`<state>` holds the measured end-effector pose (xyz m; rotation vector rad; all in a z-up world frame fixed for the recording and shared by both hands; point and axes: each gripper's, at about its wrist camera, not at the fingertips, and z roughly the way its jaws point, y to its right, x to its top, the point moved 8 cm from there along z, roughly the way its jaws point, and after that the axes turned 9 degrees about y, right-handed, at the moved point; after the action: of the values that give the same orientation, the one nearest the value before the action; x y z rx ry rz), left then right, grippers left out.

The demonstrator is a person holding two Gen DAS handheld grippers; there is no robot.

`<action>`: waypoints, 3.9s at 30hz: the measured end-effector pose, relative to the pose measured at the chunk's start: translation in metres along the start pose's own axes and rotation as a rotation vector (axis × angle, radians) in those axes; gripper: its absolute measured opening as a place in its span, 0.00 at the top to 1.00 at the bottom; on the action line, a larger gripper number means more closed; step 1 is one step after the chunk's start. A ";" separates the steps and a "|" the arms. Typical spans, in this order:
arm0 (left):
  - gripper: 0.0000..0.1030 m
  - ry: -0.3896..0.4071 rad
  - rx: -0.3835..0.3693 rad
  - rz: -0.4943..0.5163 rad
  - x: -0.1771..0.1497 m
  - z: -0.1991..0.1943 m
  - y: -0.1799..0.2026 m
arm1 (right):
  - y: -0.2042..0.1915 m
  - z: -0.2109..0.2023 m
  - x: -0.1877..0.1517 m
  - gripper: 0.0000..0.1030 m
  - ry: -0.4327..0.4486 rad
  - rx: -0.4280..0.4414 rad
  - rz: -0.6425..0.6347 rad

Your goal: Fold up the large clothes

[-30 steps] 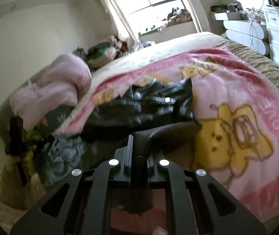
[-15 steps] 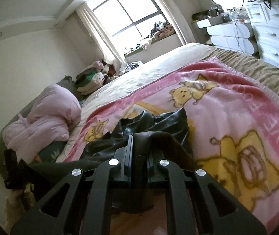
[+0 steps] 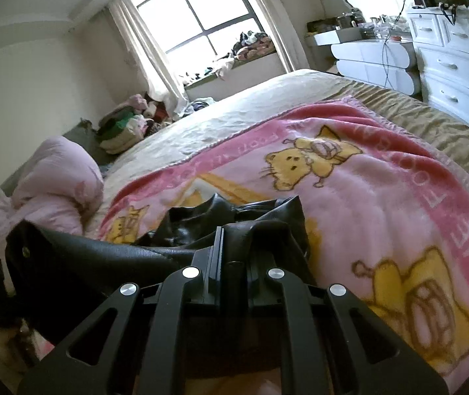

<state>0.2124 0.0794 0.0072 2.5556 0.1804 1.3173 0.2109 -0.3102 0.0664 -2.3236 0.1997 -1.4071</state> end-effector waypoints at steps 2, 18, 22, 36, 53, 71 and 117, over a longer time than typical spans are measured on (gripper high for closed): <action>0.92 -0.003 0.011 -0.007 0.001 0.009 -0.004 | 0.004 0.010 -0.002 0.91 -0.008 -0.020 -0.001; 0.87 -0.046 0.010 -0.083 -0.004 0.059 -0.030 | 0.036 0.067 -0.024 0.84 -0.062 -0.097 -0.005; 0.78 -0.022 -0.031 -0.101 0.002 0.049 -0.026 | 0.034 0.062 -0.021 0.49 -0.039 -0.074 -0.002; 0.64 0.096 0.051 0.005 0.020 0.018 -0.037 | 0.037 0.043 -0.009 0.37 0.034 -0.119 -0.129; 0.91 -0.040 0.106 0.142 0.004 0.116 -0.042 | 0.042 0.127 -0.027 0.92 -0.128 -0.202 -0.292; 0.97 0.095 0.138 0.115 0.047 0.116 -0.044 | 0.057 0.125 0.027 1.00 0.064 -0.208 -0.151; 0.25 -0.045 0.270 0.108 0.019 0.141 -0.063 | 0.059 0.166 -0.029 0.47 -0.124 -0.232 -0.179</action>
<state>0.3386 0.1199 -0.0741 2.8540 0.2292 1.3535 0.3469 -0.3085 -0.0486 -2.6685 0.1263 -1.3790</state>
